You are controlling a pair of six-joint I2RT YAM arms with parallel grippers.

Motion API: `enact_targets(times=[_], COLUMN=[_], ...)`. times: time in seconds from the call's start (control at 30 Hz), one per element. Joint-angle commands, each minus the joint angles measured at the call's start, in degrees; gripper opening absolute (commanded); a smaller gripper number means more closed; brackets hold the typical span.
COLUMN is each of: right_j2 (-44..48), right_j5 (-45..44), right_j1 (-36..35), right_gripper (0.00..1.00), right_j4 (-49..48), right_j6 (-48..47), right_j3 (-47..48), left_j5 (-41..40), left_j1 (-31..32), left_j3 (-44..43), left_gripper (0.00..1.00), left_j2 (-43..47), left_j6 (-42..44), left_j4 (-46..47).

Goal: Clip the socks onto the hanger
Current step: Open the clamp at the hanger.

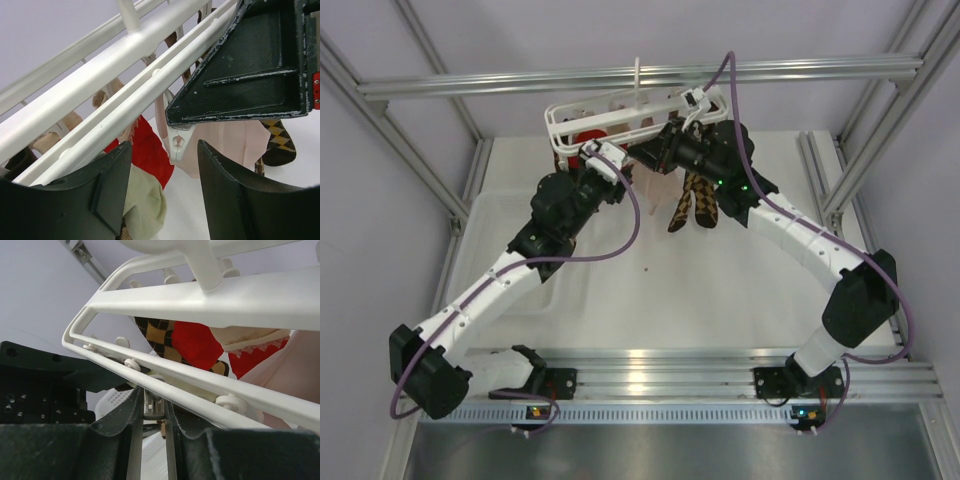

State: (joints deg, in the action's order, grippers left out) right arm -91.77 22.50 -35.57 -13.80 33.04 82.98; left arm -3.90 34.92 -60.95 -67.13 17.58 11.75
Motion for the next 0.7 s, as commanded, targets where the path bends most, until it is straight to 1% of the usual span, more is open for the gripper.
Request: enact_targets(times=[0.0,0.23,0.33,0.43,0.47,0.5,0.67], right_j2=[2.4,2.4,2.5,2.5,2.5,2.5,2.3], right_j5=[-0.6,-0.6,-0.5,-0.4,-0.4,-0.4,-0.5], right_j1=[-1.2,-1.2,-1.2,-1.3,-1.4,-1.5,-1.5], right_gripper=[0.00,0.00,0.00,0.00,0.00,0.00,0.01], right_j4=[-0.4,-0.4,-0.3,-0.2,-0.3,-0.2,-0.1], right_j6=[-0.5,-0.4,-0.3,-0.1,-0.1,-0.1,0.3], right_j3=[3.2,3.3,3.2,3.1,3.2,3.2,3.2], left_j5=[-1.1,-1.3,-1.0,-0.5,-0.2,0.2,2.2], left_j1=[0.1,0.1,0.1,0.1,0.1,0.0,0.0], left_j3=[-0.5,-2.2,-2.6,-2.8,-2.8,-2.7,-2.7], left_gripper=[0.60,0.60,0.58,0.47,0.40,0.36,0.21], left_j2=[-1.7,-4.3,-4.7,-4.8,-4.7,-4.7,-4.3], left_j6=[1.9,2.5,3.0,2.9,2.7,2.6,1.6], left_j4=[4.2,4.6,5.6,5.9,5.9,5.7,4.5])
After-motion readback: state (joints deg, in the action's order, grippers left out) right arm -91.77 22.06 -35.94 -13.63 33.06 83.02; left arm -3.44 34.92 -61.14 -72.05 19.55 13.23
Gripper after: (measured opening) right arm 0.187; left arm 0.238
